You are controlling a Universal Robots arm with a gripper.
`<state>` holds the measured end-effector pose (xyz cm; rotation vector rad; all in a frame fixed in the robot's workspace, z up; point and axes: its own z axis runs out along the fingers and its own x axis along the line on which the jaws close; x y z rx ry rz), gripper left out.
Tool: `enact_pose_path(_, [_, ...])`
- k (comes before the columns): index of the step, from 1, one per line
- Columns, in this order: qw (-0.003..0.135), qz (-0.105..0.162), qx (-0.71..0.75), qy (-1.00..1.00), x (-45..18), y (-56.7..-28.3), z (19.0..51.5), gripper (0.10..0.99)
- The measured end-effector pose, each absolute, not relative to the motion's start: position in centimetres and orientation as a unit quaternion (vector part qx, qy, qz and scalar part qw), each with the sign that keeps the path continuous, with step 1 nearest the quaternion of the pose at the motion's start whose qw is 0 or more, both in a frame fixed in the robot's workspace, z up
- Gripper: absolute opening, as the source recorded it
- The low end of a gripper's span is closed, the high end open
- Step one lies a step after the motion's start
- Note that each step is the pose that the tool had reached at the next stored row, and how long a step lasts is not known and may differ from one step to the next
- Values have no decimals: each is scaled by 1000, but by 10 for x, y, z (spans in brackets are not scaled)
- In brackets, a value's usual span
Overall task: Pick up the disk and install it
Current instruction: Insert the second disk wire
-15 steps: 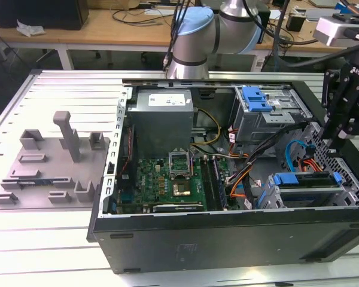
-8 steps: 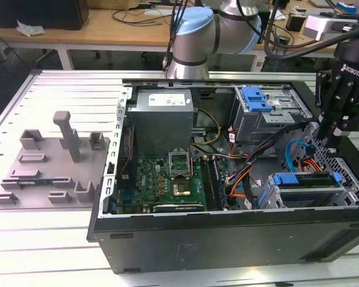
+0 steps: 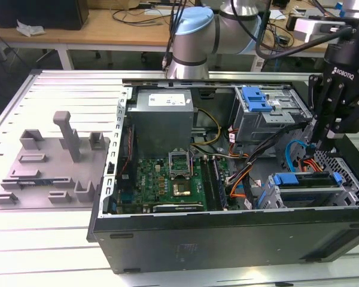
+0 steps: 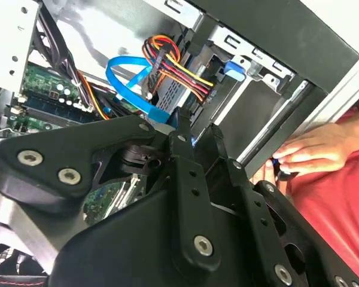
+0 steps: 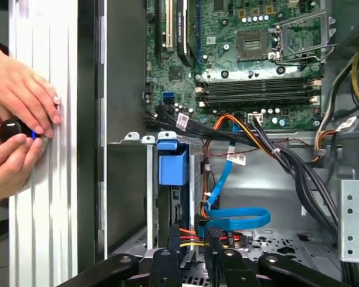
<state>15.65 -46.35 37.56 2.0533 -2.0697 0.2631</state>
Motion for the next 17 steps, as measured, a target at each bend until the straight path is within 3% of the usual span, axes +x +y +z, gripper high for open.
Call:
enact_pose_path(4, [121, 103, 695, -701, 155, -457, 373, 302])
enact_pose_path(17, [129, 112, 694, -700, 151, -444, 364, 302])
